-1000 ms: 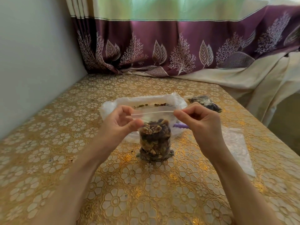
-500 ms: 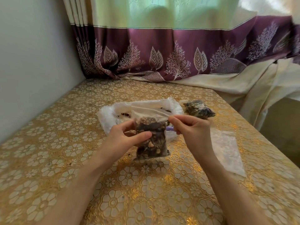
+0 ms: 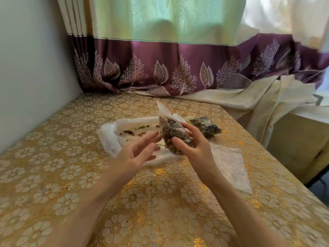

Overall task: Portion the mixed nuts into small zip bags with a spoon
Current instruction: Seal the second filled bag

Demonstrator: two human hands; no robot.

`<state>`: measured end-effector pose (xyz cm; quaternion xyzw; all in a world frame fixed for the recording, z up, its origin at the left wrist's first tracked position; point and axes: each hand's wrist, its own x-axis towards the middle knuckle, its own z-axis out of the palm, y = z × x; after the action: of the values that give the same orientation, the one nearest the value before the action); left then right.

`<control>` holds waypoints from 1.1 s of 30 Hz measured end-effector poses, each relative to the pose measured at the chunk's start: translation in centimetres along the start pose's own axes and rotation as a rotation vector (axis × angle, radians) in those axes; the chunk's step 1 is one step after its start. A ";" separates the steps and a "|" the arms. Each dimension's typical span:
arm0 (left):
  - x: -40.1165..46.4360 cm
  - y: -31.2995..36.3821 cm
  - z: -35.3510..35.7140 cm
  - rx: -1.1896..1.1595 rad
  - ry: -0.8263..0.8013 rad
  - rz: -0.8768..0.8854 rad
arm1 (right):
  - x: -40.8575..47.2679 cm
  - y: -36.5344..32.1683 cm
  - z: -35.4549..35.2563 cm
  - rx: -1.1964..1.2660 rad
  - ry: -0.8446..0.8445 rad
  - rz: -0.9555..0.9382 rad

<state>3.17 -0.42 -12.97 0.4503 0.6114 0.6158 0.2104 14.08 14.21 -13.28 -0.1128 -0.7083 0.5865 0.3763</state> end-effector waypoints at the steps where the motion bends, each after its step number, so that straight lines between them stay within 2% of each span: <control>1: 0.1 -0.3 -0.1 0.129 0.051 0.023 | 0.3 -0.2 -0.5 -0.015 0.031 -0.018; 3: 0.5 -1.3 -1.0 0.508 0.208 0.082 | 1.5 -0.6 -1.7 -0.154 0.119 -0.078; 5: 1.0 -2.5 -2.3 0.852 0.334 0.105 | 3.4 -0.7 -3.5 -0.406 0.242 -0.137; 8: 1.5 -4.3 -3.8 1.143 0.357 -0.061 | 6.2 -0.1 -6.5 -0.689 0.386 -0.136; 12: 1.6 -5.9 -4.6 1.130 0.270 -0.226 | 9.3 1.5 -10.9 -1.006 0.505 0.003; 17: 1.8 -6.3 -4.6 1.165 0.212 -0.263 | 11.3 4.3 -14.2 -1.179 0.450 0.200; 19: 1.8 -6.4 -4.6 1.188 0.195 -0.270 | 11.8 5.2 -14.6 -1.171 0.443 0.238; 23: 1.9 -6.4 -4.5 1.233 0.180 -0.292 | 12.7 6.7 -14.3 -1.080 0.435 0.197; 33: 1.8 -6.6 -4.7 1.239 0.172 -0.280 | 12.1 7.6 -14.7 -0.989 0.202 0.272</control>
<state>-3.51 -0.52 -17.89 0.3533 0.9216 0.1491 -0.0602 13.39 34.65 -14.98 -0.4239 -0.8399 0.2117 0.2648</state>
